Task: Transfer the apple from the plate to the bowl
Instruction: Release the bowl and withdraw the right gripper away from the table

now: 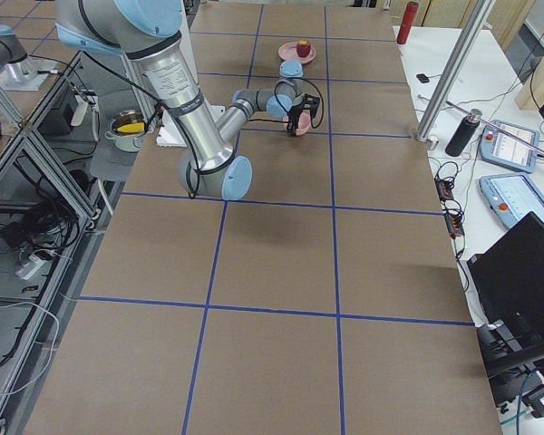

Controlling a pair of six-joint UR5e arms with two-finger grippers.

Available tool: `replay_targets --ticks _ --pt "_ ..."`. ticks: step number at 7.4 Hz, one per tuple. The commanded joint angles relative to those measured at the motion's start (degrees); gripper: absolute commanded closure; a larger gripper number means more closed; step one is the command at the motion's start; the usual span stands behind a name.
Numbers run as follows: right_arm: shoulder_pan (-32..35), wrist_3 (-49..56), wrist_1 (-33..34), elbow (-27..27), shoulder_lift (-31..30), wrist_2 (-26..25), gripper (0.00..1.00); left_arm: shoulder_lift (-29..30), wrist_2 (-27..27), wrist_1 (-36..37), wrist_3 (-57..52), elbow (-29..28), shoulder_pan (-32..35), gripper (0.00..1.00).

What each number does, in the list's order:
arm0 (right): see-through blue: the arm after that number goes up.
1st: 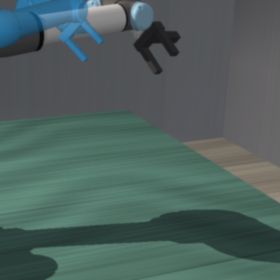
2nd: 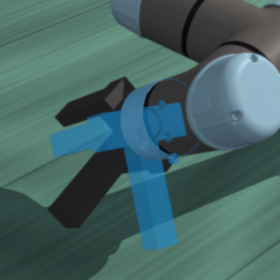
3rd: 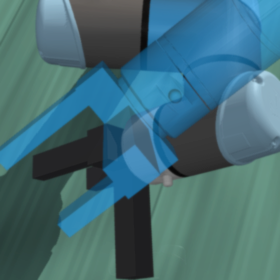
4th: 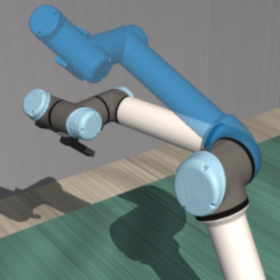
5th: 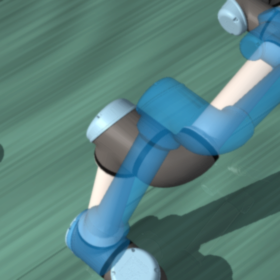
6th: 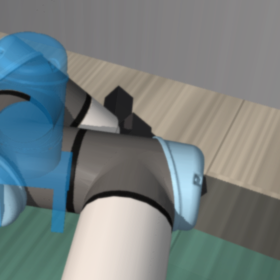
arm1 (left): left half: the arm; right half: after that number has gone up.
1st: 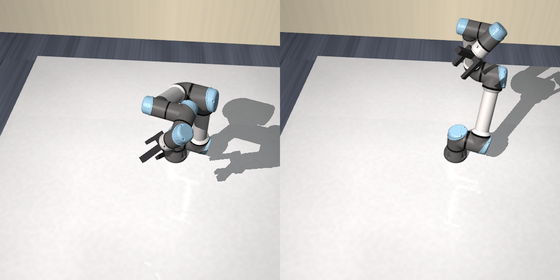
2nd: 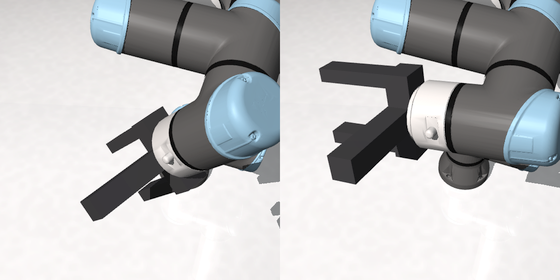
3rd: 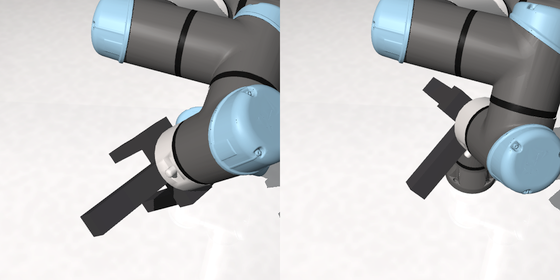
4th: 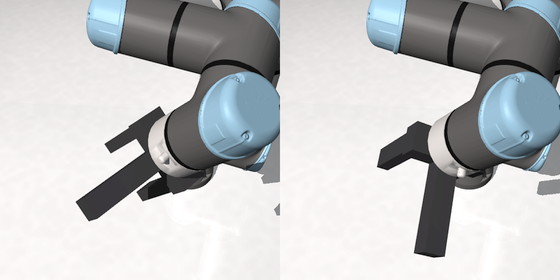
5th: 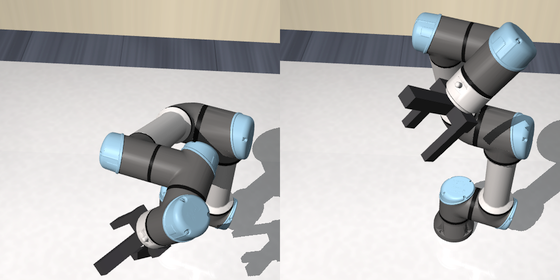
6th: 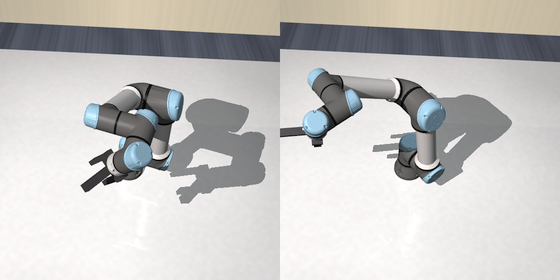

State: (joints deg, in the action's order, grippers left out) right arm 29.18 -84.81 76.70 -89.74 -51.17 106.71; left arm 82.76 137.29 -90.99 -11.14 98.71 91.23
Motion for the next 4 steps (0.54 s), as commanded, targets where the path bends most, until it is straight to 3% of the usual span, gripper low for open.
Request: replay_targets --ticks 1,2,4 --pt "3.6 0.6 0.1 -3.1 -0.2 0.0 0.00 0.0 0.0 0.0 0.2 0.4 0.1 0.01" --pt "7.9 2.3 0.3 -3.7 -0.7 2.8 0.00 1.1 0.0 -0.1 0.1 0.6 0.0 0.01" --pt "19.8 18.0 4.9 -3.9 -3.7 11.7 0.00 5.5 0.1 -0.9 0.6 -0.3 0.0 0.01"
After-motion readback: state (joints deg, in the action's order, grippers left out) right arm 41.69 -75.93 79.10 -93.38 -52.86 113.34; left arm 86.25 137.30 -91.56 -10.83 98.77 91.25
